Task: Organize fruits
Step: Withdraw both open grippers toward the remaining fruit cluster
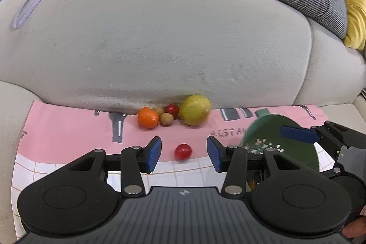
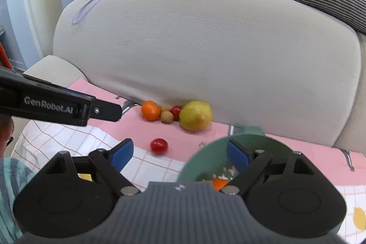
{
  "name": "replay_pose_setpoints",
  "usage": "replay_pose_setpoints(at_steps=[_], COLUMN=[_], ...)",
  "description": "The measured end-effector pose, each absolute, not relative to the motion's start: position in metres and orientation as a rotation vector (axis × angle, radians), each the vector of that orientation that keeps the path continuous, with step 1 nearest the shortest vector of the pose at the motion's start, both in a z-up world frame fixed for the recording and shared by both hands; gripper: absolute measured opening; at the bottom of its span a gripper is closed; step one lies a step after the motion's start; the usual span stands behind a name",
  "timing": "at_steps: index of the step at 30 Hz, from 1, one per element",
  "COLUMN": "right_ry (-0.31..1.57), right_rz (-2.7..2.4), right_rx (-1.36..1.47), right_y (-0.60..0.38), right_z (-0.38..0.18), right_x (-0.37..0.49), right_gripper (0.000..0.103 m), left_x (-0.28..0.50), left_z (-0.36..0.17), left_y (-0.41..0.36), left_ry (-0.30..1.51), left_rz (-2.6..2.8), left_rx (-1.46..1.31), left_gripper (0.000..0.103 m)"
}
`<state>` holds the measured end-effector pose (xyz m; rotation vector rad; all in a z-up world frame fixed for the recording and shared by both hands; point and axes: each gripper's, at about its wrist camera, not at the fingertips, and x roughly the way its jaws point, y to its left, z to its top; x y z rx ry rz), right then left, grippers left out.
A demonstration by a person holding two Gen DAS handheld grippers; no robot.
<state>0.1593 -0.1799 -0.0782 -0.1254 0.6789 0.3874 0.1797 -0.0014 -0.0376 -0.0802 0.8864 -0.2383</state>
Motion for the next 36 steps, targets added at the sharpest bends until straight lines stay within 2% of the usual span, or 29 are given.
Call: replay_pose_setpoints(at_steps=[10,21,36], right_ry=[0.69,0.739,0.814], right_rz=[0.419,0.395,0.35], right_rx=[-0.2,-0.23,-0.225], right_y=[-0.158,-0.147,-0.138], right_z=[-0.089,-0.116,-0.147], right_x=[0.197,0.245,0.306], right_gripper=[0.085,0.076,0.076], left_x=[0.206,0.241,0.296], left_z=[-0.058,-0.088,-0.135], left_y=[0.014,0.022,0.041], left_ry=[0.926,0.978,1.029], left_rz=[-0.233,-0.209,-0.157], left_rx=[-0.121,-0.15,-0.274], left_gripper=[0.054,0.054,0.054])
